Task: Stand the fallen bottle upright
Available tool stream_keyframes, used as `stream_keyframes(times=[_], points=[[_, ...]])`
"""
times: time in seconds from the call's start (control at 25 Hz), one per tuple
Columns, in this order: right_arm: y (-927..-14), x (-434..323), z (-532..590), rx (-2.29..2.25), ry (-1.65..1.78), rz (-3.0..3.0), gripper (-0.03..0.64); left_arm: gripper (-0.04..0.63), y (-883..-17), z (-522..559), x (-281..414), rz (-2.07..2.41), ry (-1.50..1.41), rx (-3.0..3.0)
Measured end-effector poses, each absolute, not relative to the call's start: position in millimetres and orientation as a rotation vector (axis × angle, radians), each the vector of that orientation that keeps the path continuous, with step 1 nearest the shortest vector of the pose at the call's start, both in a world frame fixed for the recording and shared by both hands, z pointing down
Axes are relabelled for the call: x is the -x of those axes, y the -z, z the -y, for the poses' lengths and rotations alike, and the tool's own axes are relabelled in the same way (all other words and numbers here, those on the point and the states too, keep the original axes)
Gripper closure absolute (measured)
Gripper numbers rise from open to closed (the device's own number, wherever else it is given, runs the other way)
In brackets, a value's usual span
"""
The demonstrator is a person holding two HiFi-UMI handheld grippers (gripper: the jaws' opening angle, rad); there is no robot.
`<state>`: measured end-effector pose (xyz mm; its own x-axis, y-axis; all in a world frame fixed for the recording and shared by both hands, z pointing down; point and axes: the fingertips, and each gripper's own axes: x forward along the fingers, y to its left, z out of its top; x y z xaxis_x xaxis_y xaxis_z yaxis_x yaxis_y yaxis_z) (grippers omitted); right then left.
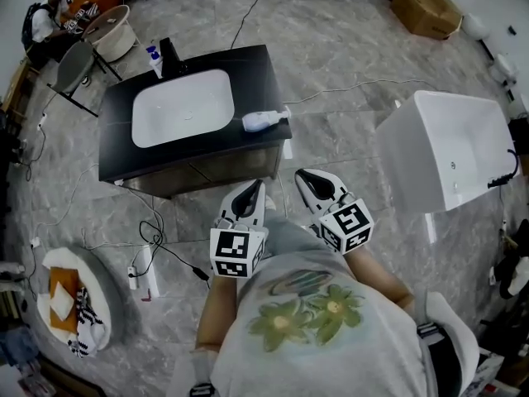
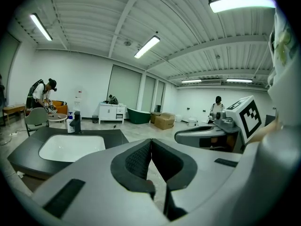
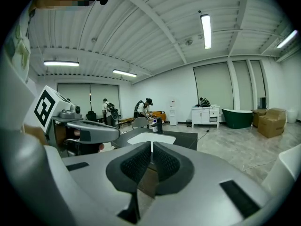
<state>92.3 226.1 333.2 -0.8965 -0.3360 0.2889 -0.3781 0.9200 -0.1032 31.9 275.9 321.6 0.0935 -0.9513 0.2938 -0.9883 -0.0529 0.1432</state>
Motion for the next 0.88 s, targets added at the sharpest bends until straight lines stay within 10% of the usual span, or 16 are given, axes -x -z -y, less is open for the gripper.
stream_keyframes(times=[0.88], points=[[-366,-24,-51,-0.664,-0.334,2.754,0.571,0.572,-342,-111,45,1.789,-0.395,-2.181]])
